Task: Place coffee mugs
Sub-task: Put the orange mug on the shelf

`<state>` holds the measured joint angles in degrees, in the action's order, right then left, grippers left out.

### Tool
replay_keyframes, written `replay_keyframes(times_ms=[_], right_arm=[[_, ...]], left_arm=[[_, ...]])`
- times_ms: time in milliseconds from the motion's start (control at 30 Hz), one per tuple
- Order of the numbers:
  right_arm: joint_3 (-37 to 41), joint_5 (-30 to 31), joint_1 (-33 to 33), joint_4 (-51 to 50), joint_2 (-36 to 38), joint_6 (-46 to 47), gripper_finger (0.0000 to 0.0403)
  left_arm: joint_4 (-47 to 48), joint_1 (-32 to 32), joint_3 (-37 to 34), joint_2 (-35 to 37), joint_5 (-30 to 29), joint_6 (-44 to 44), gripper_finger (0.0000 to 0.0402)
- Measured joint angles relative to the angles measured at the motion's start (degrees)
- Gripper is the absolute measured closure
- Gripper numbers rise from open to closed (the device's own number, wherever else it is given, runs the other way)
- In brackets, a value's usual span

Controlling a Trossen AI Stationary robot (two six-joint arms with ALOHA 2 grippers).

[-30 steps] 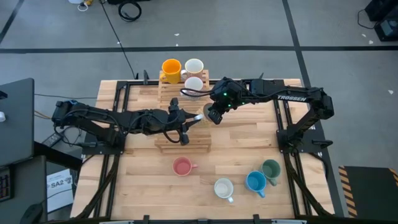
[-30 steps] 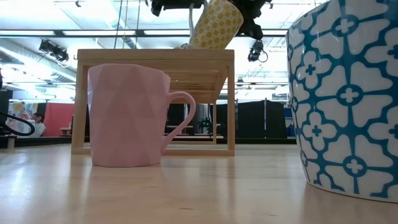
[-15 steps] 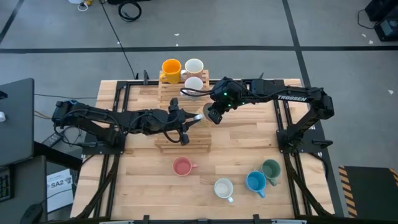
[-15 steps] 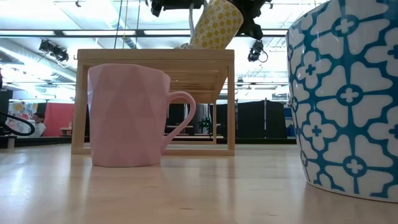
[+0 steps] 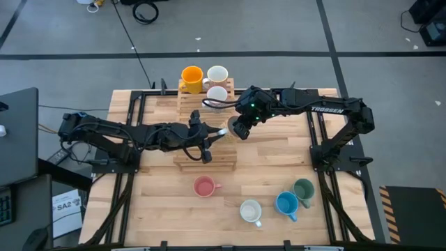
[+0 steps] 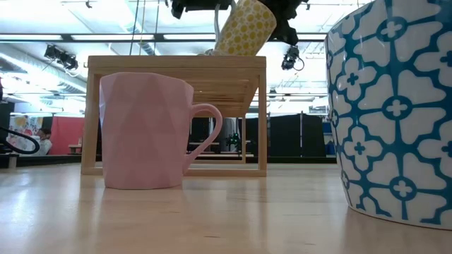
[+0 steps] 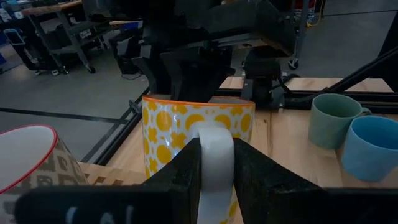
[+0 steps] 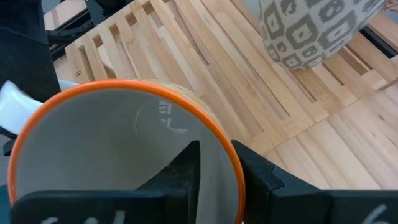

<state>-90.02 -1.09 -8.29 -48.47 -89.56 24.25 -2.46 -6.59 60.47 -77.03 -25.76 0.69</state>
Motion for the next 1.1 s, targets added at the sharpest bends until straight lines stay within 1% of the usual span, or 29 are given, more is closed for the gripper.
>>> replay_keyframes(times_ms=[233,400,667,900,1100], right_arm=[[0.00,-0.22,0.02,0.07,0.00,-0.44,0.0275],[0.00,-0.26,0.00,0.04,0.00,-0.44,0.0259],[0.00,-0.30,-0.19,0.00,0.00,-0.46,0.0255],[0.00,-6.06,-2.74,-0.39,1.10,-0.44,0.0256],[0.00,-6.29,-4.75,-1.18,4.33,-0.46,0.0256]], left_arm=[[-0.02,0.00,0.00,0.00,-0.09,0.00,0.0324],[-0.02,0.04,0.00,0.00,-0.23,-0.02,0.0324],[-0.02,0.04,0.00,0.00,-0.28,-0.02,0.0324],[-0.04,0.02,0.00,0.00,-0.26,-0.04,0.0324],[-0.04,0.01,0.00,0.00,-0.45,-0.04,0.0324]])
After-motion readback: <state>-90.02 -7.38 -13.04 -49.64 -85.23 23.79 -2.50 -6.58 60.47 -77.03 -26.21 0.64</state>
